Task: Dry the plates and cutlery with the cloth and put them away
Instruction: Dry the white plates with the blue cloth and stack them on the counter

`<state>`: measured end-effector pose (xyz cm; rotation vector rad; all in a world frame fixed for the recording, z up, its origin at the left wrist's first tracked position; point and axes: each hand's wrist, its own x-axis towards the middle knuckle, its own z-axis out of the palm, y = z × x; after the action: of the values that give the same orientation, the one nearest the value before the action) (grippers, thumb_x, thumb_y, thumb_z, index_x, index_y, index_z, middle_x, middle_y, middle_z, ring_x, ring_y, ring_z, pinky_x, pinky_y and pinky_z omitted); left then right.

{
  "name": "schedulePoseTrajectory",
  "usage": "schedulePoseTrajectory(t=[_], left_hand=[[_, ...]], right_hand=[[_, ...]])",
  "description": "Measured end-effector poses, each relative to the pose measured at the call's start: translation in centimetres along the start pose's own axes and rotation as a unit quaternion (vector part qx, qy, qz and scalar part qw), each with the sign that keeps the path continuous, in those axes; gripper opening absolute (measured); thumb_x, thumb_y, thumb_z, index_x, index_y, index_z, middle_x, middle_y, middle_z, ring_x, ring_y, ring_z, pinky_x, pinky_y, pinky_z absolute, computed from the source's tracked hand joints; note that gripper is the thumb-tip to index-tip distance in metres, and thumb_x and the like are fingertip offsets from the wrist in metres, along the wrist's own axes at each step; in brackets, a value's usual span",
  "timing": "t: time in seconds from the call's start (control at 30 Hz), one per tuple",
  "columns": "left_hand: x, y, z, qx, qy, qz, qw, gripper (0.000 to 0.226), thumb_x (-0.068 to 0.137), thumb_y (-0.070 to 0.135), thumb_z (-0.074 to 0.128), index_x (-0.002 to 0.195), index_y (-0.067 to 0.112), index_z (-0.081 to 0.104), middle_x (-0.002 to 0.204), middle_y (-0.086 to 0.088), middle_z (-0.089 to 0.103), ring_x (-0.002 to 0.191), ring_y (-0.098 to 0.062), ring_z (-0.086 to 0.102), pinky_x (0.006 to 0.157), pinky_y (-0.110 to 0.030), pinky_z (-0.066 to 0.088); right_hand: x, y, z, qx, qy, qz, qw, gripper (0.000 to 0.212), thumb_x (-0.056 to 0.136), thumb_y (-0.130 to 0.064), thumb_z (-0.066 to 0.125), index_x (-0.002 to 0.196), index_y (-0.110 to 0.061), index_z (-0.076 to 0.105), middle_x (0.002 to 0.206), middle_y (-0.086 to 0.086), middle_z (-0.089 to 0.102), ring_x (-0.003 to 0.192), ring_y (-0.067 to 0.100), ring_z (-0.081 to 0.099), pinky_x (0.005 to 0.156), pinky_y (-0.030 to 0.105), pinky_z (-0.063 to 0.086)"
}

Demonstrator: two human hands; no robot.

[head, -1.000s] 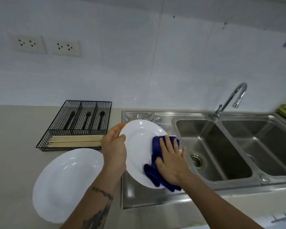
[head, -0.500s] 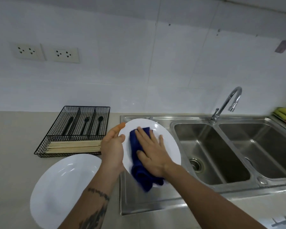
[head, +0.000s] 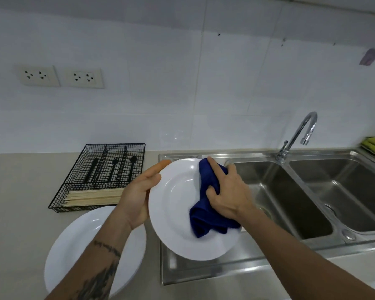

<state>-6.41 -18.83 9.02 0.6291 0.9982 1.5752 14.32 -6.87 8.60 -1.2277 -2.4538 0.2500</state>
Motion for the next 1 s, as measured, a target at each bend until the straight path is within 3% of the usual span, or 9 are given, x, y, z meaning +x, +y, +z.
schedulePoseTrajectory(t=[0.17, 0.3, 0.37, 0.43, 0.57, 0.7, 0.83, 0.9, 1.0], left_hand=[[1.1, -0.6, 0.2, 0.005, -0.040, -0.033, 0.999, 0.048, 0.091, 0.007, 0.050, 0.137, 0.019, 0.057, 0.137, -0.018, 0.058, 0.110, -0.035, 0.060, 0.091, -0.041, 0.054], [1.7, -0.7, 1.6, 0.022, -0.016, -0.019, 0.999, 0.044, 0.093, -0.002, 0.045, 0.127, 0.017, 0.066, 0.128, -0.016, 0.065, 0.103, -0.034, 0.064, 0.088, -0.041, 0.054], [1.7, -0.6, 2.8, 0.049, -0.001, 0.003, 0.999, 0.046, 0.092, -0.008, 0.044, 0.120, 0.019, 0.069, 0.117, -0.011, 0.071, 0.092, -0.028, 0.069, 0.077, -0.035, 0.057], [1.7, -0.7, 3.4, 0.066, 0.024, 0.024, 0.997, 0.048, 0.090, -0.010, 0.044, 0.119, 0.019, 0.070, 0.110, -0.010, 0.072, 0.084, -0.026, 0.069, 0.073, -0.032, 0.057], [1.7, -0.6, 3.3, 0.047, 0.059, 0.060, 0.995, 0.048, 0.089, -0.010, 0.045, 0.119, 0.017, 0.071, 0.117, -0.013, 0.070, 0.094, -0.032, 0.064, 0.092, -0.048, 0.048], [2.3, -0.7, 4.0, 0.010, 0.089, 0.076, 0.993, 0.046, 0.089, -0.010, 0.047, 0.118, 0.018, 0.071, 0.123, -0.007, 0.069, 0.100, -0.031, 0.065, 0.094, -0.048, 0.050], [3.2, -2.0, 5.7, 0.013, 0.116, 0.081, 0.990, 0.037, 0.092, -0.003, 0.053, 0.113, 0.020, 0.074, 0.122, -0.003, 0.069, 0.101, -0.026, 0.066, 0.086, -0.036, 0.056], [3.2, -2.6, 6.1, 0.025, 0.131, 0.068, 0.989, 0.033, 0.094, 0.001, 0.054, 0.114, 0.020, 0.073, 0.110, 0.004, 0.074, 0.103, -0.025, 0.067, 0.081, -0.031, 0.058], [3.1, -3.3, 6.5, -0.006, 0.124, 0.031, 0.992, 0.035, 0.095, 0.004, 0.051, 0.115, 0.023, 0.072, 0.116, -0.012, 0.071, 0.112, -0.038, 0.064, 0.098, -0.050, 0.052]], right_hand=[[-0.4, -0.2, -0.8, -0.014, -0.018, -0.062, 0.998, 0.076, 0.082, -0.048, 0.044, 0.147, -0.046, 0.005, 0.110, 0.004, 0.038, 0.088, 0.022, 0.048, 0.073, 0.035, 0.048], [-0.7, 0.4, -0.5, -0.056, 0.000, -0.043, 0.998, 0.078, 0.083, -0.047, 0.043, 0.150, -0.040, 0.003, 0.122, 0.007, 0.040, 0.103, 0.026, 0.046, 0.084, 0.037, 0.045], [-0.8, 1.0, -0.1, -0.086, 0.009, -0.012, 0.996, 0.079, 0.081, -0.045, 0.039, 0.152, -0.036, 0.005, 0.145, 0.008, 0.032, 0.125, 0.031, 0.037, 0.101, 0.045, 0.037], [-1.3, 1.5, -0.1, -0.076, 0.003, 0.030, 0.997, 0.079, 0.080, -0.044, 0.032, 0.153, -0.033, 0.004, 0.159, 0.005, 0.013, 0.144, 0.034, 0.013, 0.114, 0.051, 0.019], [-4.6, 1.7, 0.4, -0.067, -0.025, 0.074, 0.995, 0.079, 0.079, -0.041, 0.023, 0.154, -0.027, 0.000, 0.162, 0.002, -0.006, 0.147, 0.028, -0.010, 0.118, 0.048, -0.003], [-7.7, -0.8, 0.8, -0.036, -0.102, 0.032, 0.994, 0.082, 0.075, -0.043, 0.013, 0.154, -0.022, 0.005, 0.161, 0.000, -0.010, 0.147, 0.018, -0.016, 0.119, 0.038, -0.009], [-8.7, -4.7, 0.9, 0.203, -0.187, 0.025, 0.961, 0.063, 0.095, -0.026, 0.029, 0.154, -0.026, 0.004, 0.157, -0.018, -0.008, 0.144, -0.001, -0.008, 0.116, 0.018, -0.006], [-8.0, -5.5, 0.9, 0.308, -0.193, 0.042, 0.931, 0.059, 0.099, -0.017, 0.032, 0.150, -0.036, 0.009, 0.151, -0.030, 0.004, 0.140, -0.010, 0.009, 0.111, 0.009, 0.003], [-6.0, -5.5, 0.8, 0.407, -0.152, 0.043, 0.900, 0.055, 0.094, -0.020, 0.039, 0.141, -0.045, 0.026, 0.146, -0.018, 0.038, 0.125, -0.001, 0.043, 0.110, 0.026, 0.032]])
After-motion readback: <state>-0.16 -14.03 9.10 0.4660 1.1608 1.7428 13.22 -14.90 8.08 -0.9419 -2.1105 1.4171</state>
